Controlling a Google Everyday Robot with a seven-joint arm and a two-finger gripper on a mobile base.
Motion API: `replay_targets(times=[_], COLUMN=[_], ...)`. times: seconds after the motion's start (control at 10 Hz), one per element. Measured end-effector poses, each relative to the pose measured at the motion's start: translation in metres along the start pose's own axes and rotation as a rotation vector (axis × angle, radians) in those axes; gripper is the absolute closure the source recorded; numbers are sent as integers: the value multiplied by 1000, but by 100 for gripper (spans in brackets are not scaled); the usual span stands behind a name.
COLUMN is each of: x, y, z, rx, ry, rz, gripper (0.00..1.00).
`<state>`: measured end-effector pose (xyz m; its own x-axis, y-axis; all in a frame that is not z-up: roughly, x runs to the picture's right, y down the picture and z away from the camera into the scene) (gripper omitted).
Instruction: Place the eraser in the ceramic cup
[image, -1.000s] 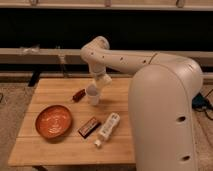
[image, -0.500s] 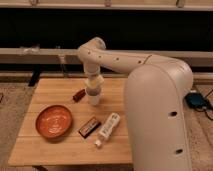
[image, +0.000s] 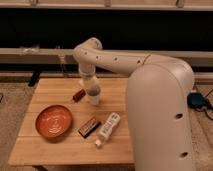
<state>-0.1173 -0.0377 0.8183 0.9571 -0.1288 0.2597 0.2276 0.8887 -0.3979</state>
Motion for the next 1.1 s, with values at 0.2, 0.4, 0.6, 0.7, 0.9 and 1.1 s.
replay_targets(times=[0.2, 0.4, 0.6, 0.7, 0.9, 1.1], x=[-16, -23, -22, -17, -9, 0], y=[13, 27, 32, 34, 35, 34], z=[-6, -6, -3, 0, 5, 9], rx=[13, 18, 26, 34, 50, 74], ry=[-18, -39, -56, -68, -86, -110], rz=[61, 125, 162, 189, 217, 248], gripper=[100, 100, 100, 100, 100, 100])
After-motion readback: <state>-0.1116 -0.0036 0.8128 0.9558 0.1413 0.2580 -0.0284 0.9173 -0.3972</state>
